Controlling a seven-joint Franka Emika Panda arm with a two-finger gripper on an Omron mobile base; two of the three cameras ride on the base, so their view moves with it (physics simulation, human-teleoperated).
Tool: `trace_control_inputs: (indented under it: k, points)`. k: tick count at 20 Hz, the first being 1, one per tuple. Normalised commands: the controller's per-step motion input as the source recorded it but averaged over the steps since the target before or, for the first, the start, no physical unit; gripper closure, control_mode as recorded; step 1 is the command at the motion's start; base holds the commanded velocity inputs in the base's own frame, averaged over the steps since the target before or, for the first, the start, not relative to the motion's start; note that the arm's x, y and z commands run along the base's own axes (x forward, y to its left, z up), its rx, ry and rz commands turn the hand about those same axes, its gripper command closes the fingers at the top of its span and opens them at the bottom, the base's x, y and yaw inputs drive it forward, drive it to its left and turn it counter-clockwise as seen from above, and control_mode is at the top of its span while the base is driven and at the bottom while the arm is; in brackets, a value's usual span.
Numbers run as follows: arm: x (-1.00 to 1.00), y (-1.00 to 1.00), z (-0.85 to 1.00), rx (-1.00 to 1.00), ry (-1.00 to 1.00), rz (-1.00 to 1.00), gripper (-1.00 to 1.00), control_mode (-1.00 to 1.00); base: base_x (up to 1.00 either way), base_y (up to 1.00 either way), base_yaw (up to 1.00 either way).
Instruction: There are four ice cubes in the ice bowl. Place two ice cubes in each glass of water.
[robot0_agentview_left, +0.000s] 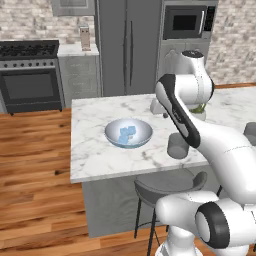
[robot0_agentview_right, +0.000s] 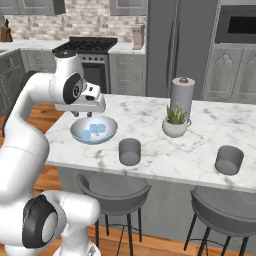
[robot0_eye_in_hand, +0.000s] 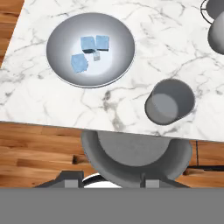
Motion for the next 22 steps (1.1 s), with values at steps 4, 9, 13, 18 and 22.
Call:
trace_control_inputs:
  k: [4,9,13,18,22]
  points:
    - [-0.06,0.00,-0.02,0.00,0.00,-0.01,-1.00,-1.00,0.00,0.00,0.00]
    - [0.46,0.00,-0.04,0.01,0.01,-0.16,-1.00,-1.00,0.00,0.00,0.00]
    - [0.68,0.00,-0.07,0.10,0.01,-0.09,-1.00,-1.00,0.00,0.00,0.00]
    - [0.51,0.08,-0.41,0.05,0.00,-0.05,-1.00,-1.00,0.00,0.00,0.00]
    - [0.24,0.46,-0.63,0.00,0.01,0.04,-1.00,-1.00,0.00,0.00,0.00]
